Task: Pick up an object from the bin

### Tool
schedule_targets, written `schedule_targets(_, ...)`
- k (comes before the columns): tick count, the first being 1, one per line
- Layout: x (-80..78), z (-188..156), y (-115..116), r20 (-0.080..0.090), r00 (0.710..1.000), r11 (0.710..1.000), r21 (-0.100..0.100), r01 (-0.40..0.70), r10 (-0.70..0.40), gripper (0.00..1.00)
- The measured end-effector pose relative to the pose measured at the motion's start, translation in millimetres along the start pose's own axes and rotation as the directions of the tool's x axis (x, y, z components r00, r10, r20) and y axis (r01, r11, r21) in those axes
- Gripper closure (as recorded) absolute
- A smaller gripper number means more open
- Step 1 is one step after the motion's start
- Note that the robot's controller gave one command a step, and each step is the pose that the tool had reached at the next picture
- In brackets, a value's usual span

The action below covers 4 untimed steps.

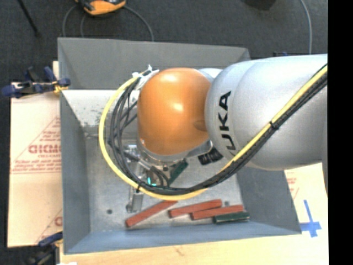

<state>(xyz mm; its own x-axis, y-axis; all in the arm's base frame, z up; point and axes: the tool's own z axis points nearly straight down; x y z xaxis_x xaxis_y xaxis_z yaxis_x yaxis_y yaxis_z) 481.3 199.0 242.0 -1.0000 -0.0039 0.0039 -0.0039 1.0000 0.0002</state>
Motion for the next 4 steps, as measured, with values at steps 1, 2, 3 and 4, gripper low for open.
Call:
schedule_targets(1, -1.7, -3, -1, 0.006, 1.000, 1.000, -0.002, -0.003, 0.003, 0.00)
schedule_targets(2, -29.4, 54, -31, 0.013, 0.999, 0.999, -0.001, 0.049, -0.049, 0.00)
schedule_targets(3, -16.5, 64, -22, -0.001, 0.999, 0.999, 0.002, 0.043, -0.043, 0.00)
schedule_targets(4, -28.5, 68, -41, 0.008, 0.997, 0.997, 0.000, 0.077, -0.077, 0.00)
